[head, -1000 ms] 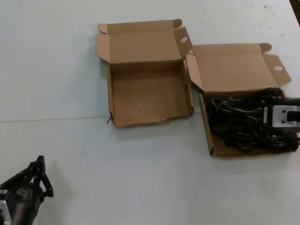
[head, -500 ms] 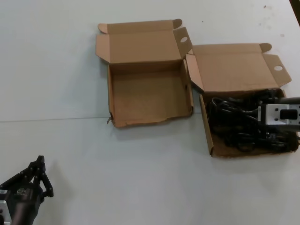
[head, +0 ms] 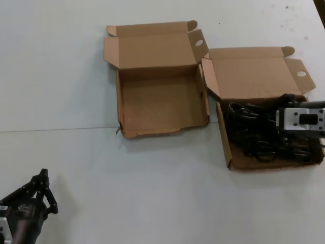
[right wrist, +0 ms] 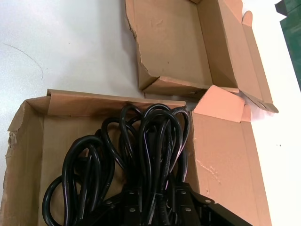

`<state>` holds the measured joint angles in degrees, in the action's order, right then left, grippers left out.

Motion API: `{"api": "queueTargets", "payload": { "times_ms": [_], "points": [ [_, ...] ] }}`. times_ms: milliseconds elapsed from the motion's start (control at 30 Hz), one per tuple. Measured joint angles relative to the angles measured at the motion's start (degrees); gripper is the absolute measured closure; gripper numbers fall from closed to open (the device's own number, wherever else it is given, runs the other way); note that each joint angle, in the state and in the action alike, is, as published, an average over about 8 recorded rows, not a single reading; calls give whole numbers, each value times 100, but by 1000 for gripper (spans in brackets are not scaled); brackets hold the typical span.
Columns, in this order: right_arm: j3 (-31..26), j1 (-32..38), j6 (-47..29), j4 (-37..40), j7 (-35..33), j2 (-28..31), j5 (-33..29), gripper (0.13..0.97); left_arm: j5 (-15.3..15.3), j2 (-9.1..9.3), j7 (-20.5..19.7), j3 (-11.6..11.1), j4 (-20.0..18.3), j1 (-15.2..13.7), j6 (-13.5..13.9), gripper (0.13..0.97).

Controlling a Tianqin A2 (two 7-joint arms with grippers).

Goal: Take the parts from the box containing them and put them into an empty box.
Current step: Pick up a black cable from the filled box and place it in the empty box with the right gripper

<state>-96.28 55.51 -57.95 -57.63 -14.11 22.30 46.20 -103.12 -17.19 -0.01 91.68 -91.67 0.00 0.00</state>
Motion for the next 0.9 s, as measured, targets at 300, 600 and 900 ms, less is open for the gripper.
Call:
{"api": "queueTargets", "payload": {
  "times_ms": [300, 600, 900],
  "points": [
    [-61, -54, 31, -95, 0, 63, 71, 853, 0, 0, 0, 0, 0, 0, 0, 941],
    [463, -231, -526, -835, 0, -54, -271, 876, 0, 0, 0, 0, 0, 0, 0, 941],
    [1107, -298, -1342, -1835, 0, -348, -549, 879, 0, 0, 0, 0, 0, 0, 0, 941]
  ]
}}
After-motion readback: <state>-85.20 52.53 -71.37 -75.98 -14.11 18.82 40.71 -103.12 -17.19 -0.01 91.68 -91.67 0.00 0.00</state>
